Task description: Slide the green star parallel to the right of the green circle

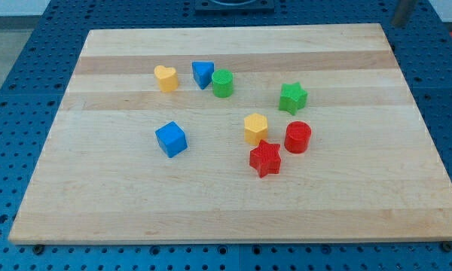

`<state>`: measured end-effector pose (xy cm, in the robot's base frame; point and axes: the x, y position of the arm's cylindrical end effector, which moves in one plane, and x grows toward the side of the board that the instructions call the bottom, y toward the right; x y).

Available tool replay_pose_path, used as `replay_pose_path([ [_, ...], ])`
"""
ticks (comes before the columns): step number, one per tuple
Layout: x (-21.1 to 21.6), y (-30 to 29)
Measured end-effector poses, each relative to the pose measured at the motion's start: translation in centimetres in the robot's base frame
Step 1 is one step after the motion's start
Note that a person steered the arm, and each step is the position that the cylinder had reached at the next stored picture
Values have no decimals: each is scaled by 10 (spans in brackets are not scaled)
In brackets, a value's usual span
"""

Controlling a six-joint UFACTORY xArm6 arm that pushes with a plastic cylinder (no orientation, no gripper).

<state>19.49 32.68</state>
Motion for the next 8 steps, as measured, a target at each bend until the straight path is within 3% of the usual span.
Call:
replay_pose_path([
  [4,134,-77],
  [8,156,-81],
])
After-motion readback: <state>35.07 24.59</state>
